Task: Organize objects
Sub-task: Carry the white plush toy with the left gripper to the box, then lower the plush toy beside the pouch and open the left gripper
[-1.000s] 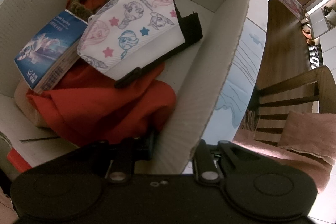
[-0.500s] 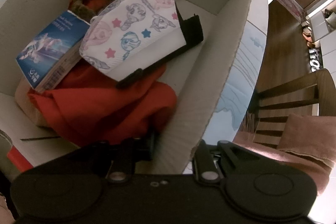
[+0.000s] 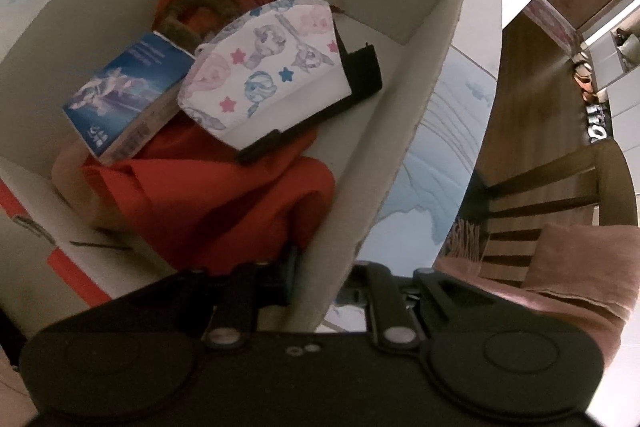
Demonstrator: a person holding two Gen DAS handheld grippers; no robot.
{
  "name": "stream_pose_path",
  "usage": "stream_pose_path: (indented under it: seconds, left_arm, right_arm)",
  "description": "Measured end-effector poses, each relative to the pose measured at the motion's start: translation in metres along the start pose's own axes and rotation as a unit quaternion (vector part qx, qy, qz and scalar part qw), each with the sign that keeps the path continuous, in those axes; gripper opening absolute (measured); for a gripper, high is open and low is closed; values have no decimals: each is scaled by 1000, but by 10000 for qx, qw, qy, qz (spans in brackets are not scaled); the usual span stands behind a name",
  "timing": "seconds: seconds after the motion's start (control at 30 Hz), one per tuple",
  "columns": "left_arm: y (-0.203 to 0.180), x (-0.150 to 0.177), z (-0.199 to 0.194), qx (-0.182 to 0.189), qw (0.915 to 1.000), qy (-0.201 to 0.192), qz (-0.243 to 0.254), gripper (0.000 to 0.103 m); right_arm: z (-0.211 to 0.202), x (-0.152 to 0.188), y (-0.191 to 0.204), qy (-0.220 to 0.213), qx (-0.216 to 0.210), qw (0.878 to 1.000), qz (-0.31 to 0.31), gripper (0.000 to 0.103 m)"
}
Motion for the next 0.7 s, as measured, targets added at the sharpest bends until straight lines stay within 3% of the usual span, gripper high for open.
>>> stream_pose_path:
  seconds: [0.33, 0.7]
  left_arm:
    - [-44, -18, 20, 63, 9979, 239, 592, 47]
    - [-76, -37, 63, 10, 9947, 511, 897, 47]
  right_arm:
    - [-10, 5, -2, -156, -64, 9998, -43, 11]
    - [-12, 8, -1, -232, -74, 9997, -30, 10]
Point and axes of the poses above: each gripper's, at about its wrist camera, not at the fingertips, and z roughly the way its jaws point, y to its left, x to its underside, the point moved 2 cm from there along z, roughly the way its jaws point, and after that the axes turned 10 degrees about y, right-handed, at the moved point
